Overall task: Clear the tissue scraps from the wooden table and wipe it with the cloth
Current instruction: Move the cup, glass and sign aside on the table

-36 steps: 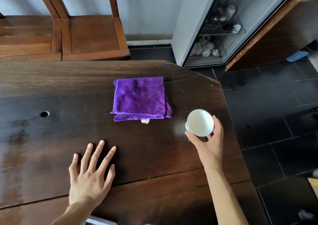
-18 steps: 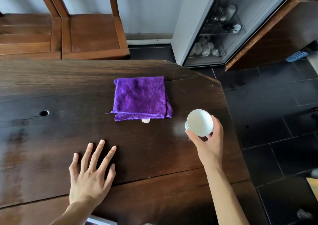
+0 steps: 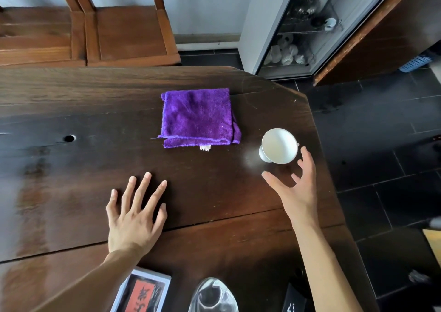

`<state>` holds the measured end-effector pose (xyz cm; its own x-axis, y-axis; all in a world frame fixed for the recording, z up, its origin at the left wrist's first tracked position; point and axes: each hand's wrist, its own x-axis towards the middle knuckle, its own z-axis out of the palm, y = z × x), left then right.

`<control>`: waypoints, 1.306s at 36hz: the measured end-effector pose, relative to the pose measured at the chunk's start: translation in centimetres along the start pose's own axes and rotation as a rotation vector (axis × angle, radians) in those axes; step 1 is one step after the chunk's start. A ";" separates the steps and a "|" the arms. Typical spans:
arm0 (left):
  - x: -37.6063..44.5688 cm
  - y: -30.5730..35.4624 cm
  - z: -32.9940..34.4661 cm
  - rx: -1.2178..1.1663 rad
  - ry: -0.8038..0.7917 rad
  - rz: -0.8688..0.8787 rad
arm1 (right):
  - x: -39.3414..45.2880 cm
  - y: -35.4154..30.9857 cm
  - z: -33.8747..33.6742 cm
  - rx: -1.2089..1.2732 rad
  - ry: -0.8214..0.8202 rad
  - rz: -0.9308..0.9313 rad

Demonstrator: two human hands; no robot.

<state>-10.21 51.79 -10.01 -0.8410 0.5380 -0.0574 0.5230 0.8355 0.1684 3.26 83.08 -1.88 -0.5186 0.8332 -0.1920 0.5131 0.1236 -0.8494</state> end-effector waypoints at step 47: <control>-0.1 -1.0 1.0 -0.003 -0.046 0.025 | -24.4 4.9 1.6 -0.079 -0.475 -0.094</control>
<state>-10.48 51.02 -11.11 -0.8205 0.5630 -0.0987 0.5431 0.8217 0.1729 17.30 62.49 -2.16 -0.8105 0.4808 -0.3345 0.4895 0.2424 -0.8376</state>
